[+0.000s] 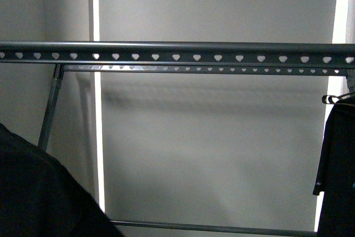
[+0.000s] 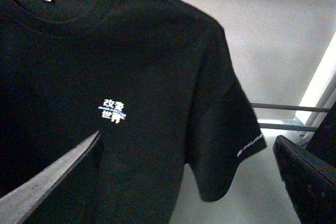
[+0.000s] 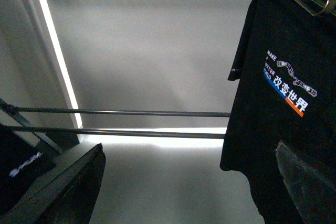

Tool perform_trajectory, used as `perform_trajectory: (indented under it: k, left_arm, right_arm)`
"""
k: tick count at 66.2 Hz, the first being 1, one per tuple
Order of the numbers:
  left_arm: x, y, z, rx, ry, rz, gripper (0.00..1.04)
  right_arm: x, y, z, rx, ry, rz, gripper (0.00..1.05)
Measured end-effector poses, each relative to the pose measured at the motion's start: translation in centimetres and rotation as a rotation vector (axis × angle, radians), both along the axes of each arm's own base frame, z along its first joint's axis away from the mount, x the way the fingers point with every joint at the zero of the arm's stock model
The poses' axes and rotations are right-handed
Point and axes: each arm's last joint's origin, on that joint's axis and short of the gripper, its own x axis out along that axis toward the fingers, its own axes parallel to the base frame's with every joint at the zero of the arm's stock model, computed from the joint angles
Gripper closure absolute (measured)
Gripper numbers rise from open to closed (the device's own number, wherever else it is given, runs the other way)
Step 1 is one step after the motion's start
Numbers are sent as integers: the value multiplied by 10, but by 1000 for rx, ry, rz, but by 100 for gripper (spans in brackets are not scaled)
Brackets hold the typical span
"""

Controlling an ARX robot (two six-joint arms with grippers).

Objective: Hang clothes on hanger

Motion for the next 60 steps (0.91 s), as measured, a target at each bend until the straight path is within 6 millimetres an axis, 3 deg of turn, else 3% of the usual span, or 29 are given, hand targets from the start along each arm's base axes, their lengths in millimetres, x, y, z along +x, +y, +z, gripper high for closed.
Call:
perform_trajectory:
  k: [25, 36, 46, 51, 56, 60]
  left_arm:
    - [0, 0, 0, 0, 0, 0, 7]
    - [12, -4, 7, 55, 37, -220, 7]
    - [45, -13, 61, -85, -92, -153, 7]
    - [83, -18, 95, -260, -130, -98, 7]
    - [119, -20, 103, -390, -76, 2, 7]
    - [141, -20, 98, -464, -6, 83, 7]
  right_arm:
    - [0, 0, 0, 0, 0, 0, 7]
    - [0, 0, 0, 0, 0, 1, 7]
    - [0, 0, 0, 0, 0, 0, 7]
    - [0, 0, 0, 0, 0, 0, 7]
    - [0, 0, 0, 0, 0, 0, 7]
    - [0, 0, 0, 0, 0, 0, 7]
